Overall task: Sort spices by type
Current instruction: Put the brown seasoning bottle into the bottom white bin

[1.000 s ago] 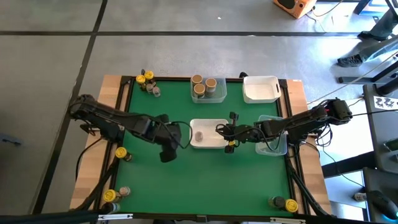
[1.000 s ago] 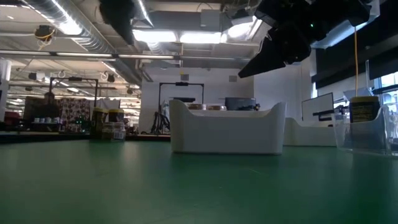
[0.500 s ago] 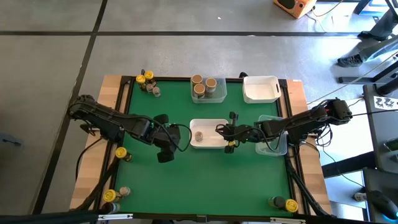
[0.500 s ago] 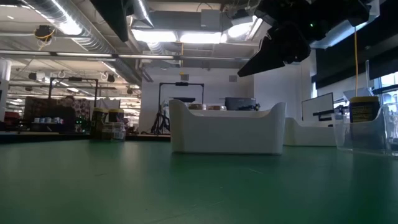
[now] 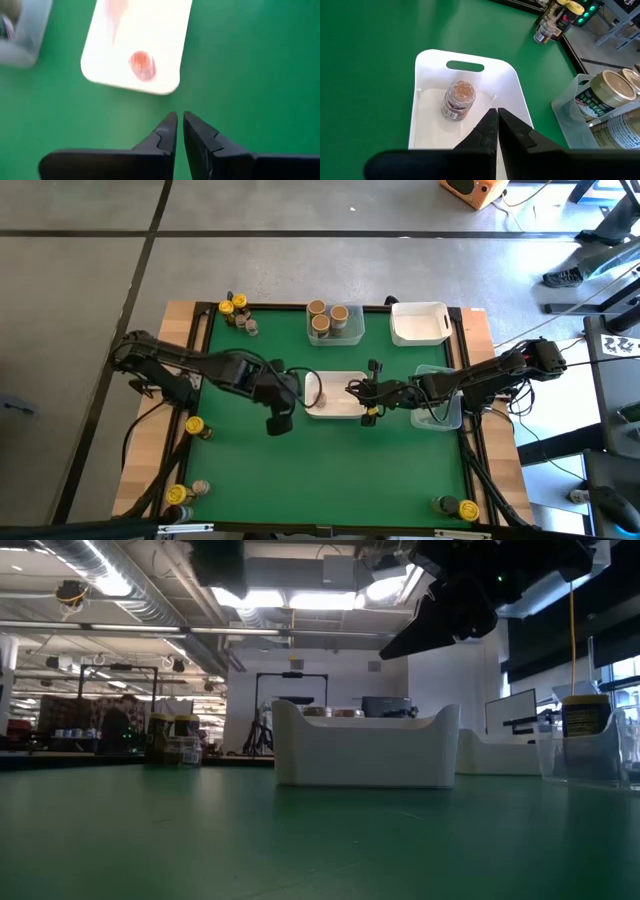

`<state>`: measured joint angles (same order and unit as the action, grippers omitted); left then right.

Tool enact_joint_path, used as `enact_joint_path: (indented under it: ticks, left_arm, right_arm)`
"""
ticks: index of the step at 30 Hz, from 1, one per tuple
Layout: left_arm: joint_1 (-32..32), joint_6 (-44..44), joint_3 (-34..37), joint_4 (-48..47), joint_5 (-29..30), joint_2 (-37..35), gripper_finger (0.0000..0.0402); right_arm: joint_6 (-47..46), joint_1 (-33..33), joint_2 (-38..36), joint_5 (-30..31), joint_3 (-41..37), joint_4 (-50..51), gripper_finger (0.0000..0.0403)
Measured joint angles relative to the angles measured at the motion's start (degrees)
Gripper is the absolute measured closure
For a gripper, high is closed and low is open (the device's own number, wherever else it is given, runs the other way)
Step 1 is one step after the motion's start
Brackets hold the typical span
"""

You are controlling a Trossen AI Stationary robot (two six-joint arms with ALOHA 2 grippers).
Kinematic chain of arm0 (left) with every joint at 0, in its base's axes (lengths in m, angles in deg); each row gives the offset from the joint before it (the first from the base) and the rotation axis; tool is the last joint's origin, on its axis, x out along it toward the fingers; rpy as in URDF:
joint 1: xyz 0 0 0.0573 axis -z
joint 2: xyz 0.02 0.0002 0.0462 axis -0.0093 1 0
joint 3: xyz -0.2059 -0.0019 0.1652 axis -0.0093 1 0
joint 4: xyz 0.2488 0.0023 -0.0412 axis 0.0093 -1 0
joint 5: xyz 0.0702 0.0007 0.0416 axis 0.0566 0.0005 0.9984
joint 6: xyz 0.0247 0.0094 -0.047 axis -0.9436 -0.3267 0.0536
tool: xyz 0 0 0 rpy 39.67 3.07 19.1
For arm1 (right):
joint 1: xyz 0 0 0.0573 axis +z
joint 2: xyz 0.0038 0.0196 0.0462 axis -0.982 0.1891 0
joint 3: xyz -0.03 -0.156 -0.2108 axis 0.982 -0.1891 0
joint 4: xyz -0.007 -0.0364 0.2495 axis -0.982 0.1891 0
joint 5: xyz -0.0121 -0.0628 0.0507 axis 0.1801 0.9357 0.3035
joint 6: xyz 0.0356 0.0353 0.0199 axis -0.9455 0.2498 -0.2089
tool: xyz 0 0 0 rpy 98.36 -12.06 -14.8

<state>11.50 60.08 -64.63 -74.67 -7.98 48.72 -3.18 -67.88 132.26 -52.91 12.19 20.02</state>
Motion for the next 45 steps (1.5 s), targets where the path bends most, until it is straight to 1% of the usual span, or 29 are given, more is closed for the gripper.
enact_joint_path:
  ticks: [2,6,10,12,15,20,24,28,31,34,36,40,45]
  left_arm:
    - [-0.8,-2.0,0.0,2.0,0.1,0.0,0.0364]
    - [-1.8,-1.7,0.0,5.6,0.2,0.2,0.0355]
    - [-3.1,-4.3,0.0,9.6,0.5,0.7,0.0347]
    - [-4.2,-4.3,0.0,10.6,0.5,0.8,0.0335]
    - [-6.3,-4.3,0.0,10.0,0.5,1.7,0.0297]
    - [-11.3,-4.9,0.0,7.0,0.5,3.0,0.0209]
    - [-18.3,-5.3,0.0,5.9,0.6,3.5,0.0147]
    - [-26.7,-5.4,0.0,3.0,1.1,3.4,0.0108]
    - [-32.4,-5.8,0.0,1.4,3.0,3.4,0.0096]
    - [-36.8,-8.3,0.0,1.3,6.0,3.4,0.0094]
    - [-39.3,-8.5,0.0,1.2,7.5,3.4,0.0094]
    - [-42.6,-7.1,0.4,0.8,7.8,3.5,0.0094]
    - [-45.2,-4.7,4.0,1.8,7.7,3.6,0.0094]
  right_arm:
    - [0.3,0.0,0.0,0.0,0.0,0.0,0.0388]
    - [0.4,0.0,0.0,0.0,0.0,0.0,0.0388]
    - [0.4,0.0,0.0,0.0,0.0,0.0,0.0388]
    - [1.0,0.0,0.0,0.0,0.0,0.0,0.0388]
    - [1.3,0.0,0.0,0.0,0.0,0.0,0.0388]
    - [1.3,0.0,0.0,0.0,0.0,0.2,0.0388]
    - [1.2,0.0,0.0,0.0,0.0,0.2,0.0388]
    - [1.2,0.0,0.0,0.0,0.0,0.1,0.0388]
    - [1.2,0.0,0.0,0.0,0.0,0.2,0.0388]
    - [1.3,0.0,0.0,0.0,0.0,0.2,0.0388]
    - [1.2,0.0,0.0,0.0,0.0,0.1,0.0388]
    - [1.3,0.0,0.0,0.0,0.0,0.1,0.0388]
    - [1.3,0.0,0.0,0.0,0.0,0.1,0.0388]
